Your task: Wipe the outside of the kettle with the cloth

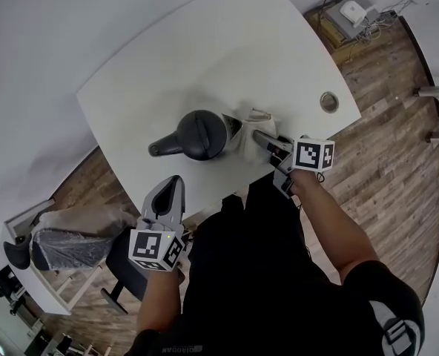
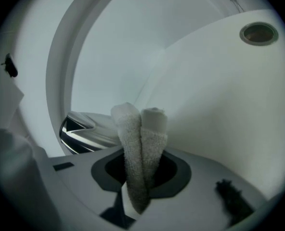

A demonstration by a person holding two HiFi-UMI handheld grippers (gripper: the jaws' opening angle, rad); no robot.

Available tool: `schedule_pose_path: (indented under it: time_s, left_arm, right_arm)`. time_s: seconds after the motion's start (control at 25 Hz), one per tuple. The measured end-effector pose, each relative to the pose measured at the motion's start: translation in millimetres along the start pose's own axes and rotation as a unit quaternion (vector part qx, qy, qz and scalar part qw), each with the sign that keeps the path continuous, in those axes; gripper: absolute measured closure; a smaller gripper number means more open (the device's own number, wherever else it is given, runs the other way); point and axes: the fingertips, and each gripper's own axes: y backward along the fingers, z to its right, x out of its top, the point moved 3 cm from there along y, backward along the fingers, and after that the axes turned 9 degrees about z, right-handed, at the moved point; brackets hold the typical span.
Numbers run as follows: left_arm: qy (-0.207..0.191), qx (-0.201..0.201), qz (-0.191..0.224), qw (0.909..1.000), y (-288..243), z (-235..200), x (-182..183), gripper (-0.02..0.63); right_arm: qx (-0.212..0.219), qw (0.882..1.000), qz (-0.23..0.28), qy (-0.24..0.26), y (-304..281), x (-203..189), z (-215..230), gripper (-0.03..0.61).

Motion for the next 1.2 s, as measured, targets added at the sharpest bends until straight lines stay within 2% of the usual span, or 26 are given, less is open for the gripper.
schedule_pose_path:
  time_s: [0.16, 0.28, 0.44, 0.56, 0.68, 0.88, 1.2]
  left_arm:
    - [0.006, 0.015, 0.002, 0.9999, -0.9, -8.6, -2.5, 0.607]
    - [0.008, 0.018, 0.003, 0.9998, -2.1, -10.6, -4.6, 0.607]
    - [0.006, 0.016, 0.008, 0.9998, -3.4, -8.9, -1.2, 0.607]
    - [-0.001, 0.018, 0.021, 0.9996, -2.3, -10.5, 8.2, 0.607]
    - [-0.012, 0.027, 0.035, 0.9989, 4.4, -15.2, 19.6, 0.606]
    - [0.0, 0.06, 0.055, 0.9966, 15.4, -18.7, 23.1, 0.607]
    - [0.013, 0.126, 0.069, 0.9895, 13.4, -18.6, 31.0, 0.607]
  right_arm:
    - [-0.021, 1.0, -0.008, 0.005, -4.1, -1.4, 7.9, 0.486]
    - [-0.02, 1.0, -0.012, 0.004, -2.7, 0.6, 6.8, 0.486]
    - [0.018, 1.0, -0.015, 0.006, 22.2, 18.9, -28.7, 0.486]
    - [0.052, 0.998, -0.017, 0.028, 41.5, 46.2, -71.1, 0.486]
    - [0.083, 0.993, -0.052, 0.069, 36.3, 63.7, -109.3, 0.486]
    - [0.094, 0.98, -0.125, 0.126, 16.9, 72.9, -131.5, 0.486]
    - [0.099, 0.969, -0.189, 0.121, -15.5, 78.2, -99.8, 0.486]
